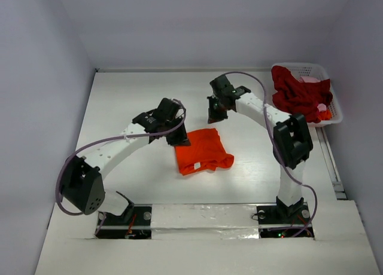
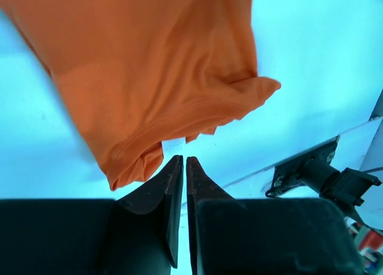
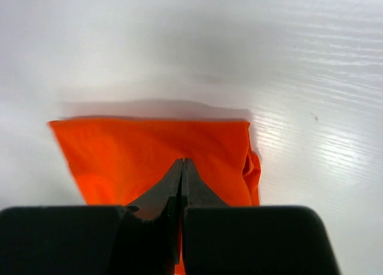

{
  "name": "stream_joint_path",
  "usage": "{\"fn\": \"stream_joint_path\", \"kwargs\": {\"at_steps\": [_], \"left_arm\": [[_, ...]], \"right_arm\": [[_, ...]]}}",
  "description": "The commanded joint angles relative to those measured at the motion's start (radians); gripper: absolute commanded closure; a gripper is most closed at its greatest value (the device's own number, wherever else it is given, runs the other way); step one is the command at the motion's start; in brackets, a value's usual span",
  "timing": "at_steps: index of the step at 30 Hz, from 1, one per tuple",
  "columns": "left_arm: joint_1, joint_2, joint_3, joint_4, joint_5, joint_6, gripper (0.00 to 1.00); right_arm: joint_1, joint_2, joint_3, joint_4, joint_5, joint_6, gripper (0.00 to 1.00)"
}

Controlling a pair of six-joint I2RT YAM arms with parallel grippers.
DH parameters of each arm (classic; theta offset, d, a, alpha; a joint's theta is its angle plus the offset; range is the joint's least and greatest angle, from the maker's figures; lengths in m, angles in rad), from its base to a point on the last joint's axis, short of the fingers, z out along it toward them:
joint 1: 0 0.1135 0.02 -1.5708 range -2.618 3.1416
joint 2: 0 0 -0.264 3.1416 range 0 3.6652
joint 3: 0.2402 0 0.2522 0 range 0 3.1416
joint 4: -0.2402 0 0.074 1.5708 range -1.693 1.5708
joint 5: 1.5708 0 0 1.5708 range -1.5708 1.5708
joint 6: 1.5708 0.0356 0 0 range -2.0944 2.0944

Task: Fold and stack the t-shirts
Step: Smooth out wrinkles on the folded tshirt

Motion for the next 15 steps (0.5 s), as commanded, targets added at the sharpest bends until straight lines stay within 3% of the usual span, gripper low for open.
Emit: {"fn": "stream_joint_path", "kwargs": {"at_steps": [1, 7, 15], "left_arm": [[-0.006, 0.040, 0.050, -0.025, -0.042, 0.068, 0.96], [0.014, 0.206, 0.125, 0.050, 0.002, 0.136, 0.98], [0.014, 0.427, 0.270, 0.081, 0.033, 0.209, 1.00]], "right_arm": [[-0.003, -0.121, 0.082, -0.058, -0.008, -0.027, 1.00], [0.038, -0.257, -0.004, -0.087, -0.087, -0.025, 1.00], [0.090, -0.379, -0.284, -0.033, -0.104, 0.002, 1.00]]}}
